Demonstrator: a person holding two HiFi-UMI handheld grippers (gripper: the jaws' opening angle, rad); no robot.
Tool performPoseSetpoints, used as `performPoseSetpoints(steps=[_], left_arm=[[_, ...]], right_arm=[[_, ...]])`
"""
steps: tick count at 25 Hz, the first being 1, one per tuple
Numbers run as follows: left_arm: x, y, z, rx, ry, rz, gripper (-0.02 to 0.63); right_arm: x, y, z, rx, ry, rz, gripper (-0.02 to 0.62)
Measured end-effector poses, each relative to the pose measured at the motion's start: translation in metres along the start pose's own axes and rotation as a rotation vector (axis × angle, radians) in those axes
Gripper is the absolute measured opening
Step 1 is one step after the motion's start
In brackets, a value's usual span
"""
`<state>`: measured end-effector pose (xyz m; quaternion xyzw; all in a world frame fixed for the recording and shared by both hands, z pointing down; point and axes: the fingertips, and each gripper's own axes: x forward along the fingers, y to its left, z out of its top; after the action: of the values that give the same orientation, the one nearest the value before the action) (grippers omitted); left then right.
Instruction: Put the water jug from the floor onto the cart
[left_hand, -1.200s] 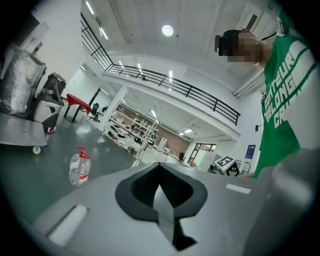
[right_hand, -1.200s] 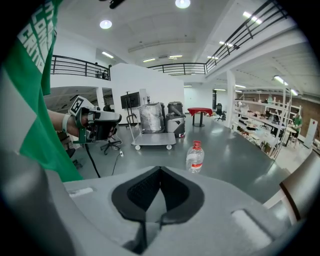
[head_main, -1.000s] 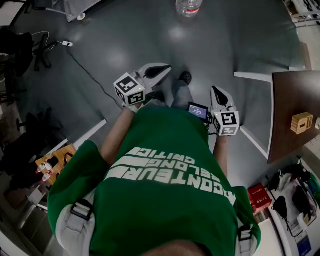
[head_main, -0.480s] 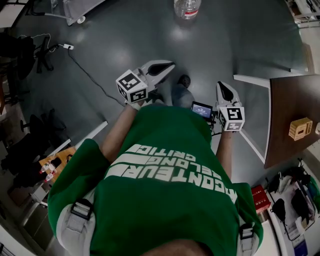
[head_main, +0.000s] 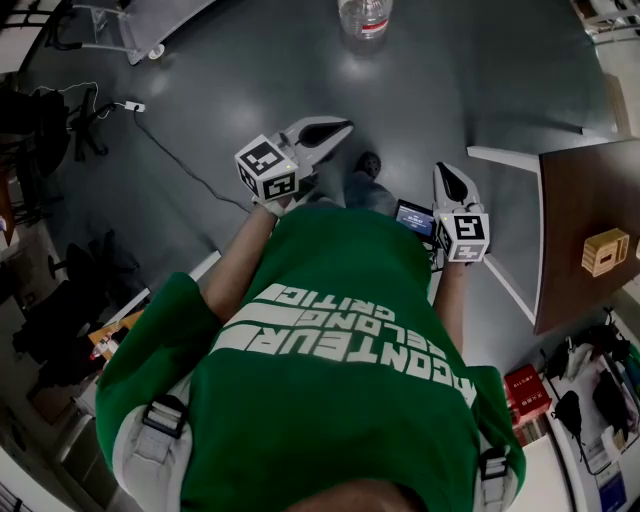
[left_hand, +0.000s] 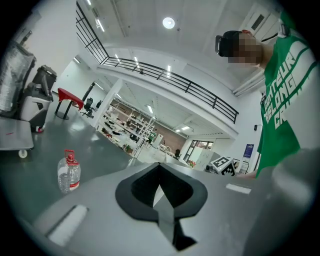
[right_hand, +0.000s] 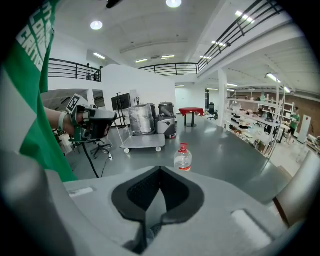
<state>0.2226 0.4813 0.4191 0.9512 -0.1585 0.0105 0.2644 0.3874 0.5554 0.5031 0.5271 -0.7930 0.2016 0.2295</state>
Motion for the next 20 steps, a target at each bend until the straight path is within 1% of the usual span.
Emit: performPoseSetpoints(steps=[5, 9, 12, 16, 20], left_arm=[[0.016, -0.003, 0.005, 0.016, 0.014, -0.026, 0.008], [0.028, -0.007, 0.01, 0.031, 0.018, -0.029, 0.008], [0.032, -0.007, 0.011, 0.031, 0.017, -0.004, 0.008], [0.026, -0.003, 0.011, 0.02, 0.011, 0.045, 0.008], [0.022, 0.001, 0.003, -0.002, 0.009, 0.093, 0.008]], right_arm=[[-0.005, -0.012, 0.0, 0.027, -0.017, -0.025, -0.006], [-0.005, -0.026, 0.0, 0.037, -0.023, -0.02, -0.006], [-0.003, -0.035, 0.001, 0.037, -0.026, 0.0, -0.006], [0.006, -0.04, 0.005, 0.024, -0.024, 0.037, -0.006], [0.012, -0.049, 0.0, 0.022, -0.005, 0.067, -0.006]])
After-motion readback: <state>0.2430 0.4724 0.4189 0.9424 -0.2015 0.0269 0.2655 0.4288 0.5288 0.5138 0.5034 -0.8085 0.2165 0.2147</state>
